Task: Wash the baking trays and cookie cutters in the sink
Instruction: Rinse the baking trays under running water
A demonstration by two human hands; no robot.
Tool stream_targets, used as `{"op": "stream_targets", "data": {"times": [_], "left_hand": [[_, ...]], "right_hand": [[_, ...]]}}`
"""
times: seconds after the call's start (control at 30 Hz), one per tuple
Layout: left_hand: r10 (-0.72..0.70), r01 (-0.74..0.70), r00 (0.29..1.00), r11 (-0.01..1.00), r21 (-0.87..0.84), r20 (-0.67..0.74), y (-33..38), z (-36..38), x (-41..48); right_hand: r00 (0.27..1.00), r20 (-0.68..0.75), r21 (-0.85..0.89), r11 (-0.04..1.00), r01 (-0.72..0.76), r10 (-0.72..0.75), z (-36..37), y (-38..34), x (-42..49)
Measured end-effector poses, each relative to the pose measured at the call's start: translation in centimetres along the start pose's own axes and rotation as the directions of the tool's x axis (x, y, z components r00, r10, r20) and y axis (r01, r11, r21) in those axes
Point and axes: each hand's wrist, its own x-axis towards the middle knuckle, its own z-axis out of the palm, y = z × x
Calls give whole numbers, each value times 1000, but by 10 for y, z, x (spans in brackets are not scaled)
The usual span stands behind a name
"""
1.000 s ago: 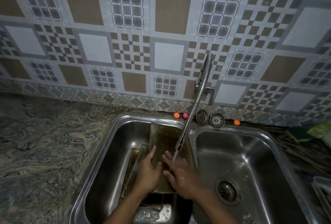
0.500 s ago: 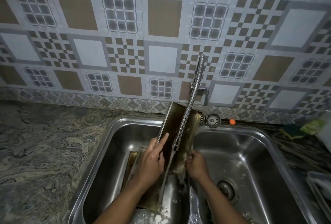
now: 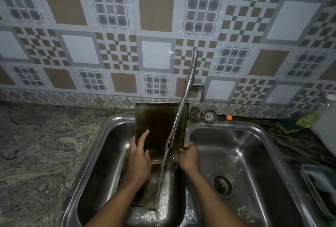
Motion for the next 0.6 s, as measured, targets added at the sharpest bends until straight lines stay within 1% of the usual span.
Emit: {"op": "stream_targets", "data": {"times": [0.1, 0.17, 0.27, 0.3, 0.37, 0.43, 0.5, 0.6], "left_hand": [[-41, 44, 998, 997, -57, 54, 13, 20, 4], [-51, 59, 995, 994, -90, 90, 25, 38, 8], [11, -6, 999, 991, -135, 38, 45, 69, 6], [20, -11, 998, 987, -158, 59, 53, 80, 3], [92, -71, 990, 981, -178, 109, 67, 106, -5], [129, -93, 976, 975, -201, 176, 78, 132, -19], [116, -54, 957, 972, -231, 264, 84, 153, -34], [11, 97, 921, 962, -256, 389, 83, 180, -52]], "right_hand": [[996, -82, -2, 1000, 25, -25, -31, 3, -4], [989, -140, -56, 998, 40, -47, -61, 6, 1], [978, -199, -113, 993, 46, -68, -107, 15, 10], [973, -218, -101, 993, 54, -75, -122, 22, 13], [960, -271, -41, 997, 63, -72, -148, 46, 19], [950, -311, -50, 999, 7, -22, -172, 71, 19], [944, -329, -131, 991, -24, -20, -192, 95, 19], [972, -220, -200, 971, -128, 83, -208, 127, 22]]}}
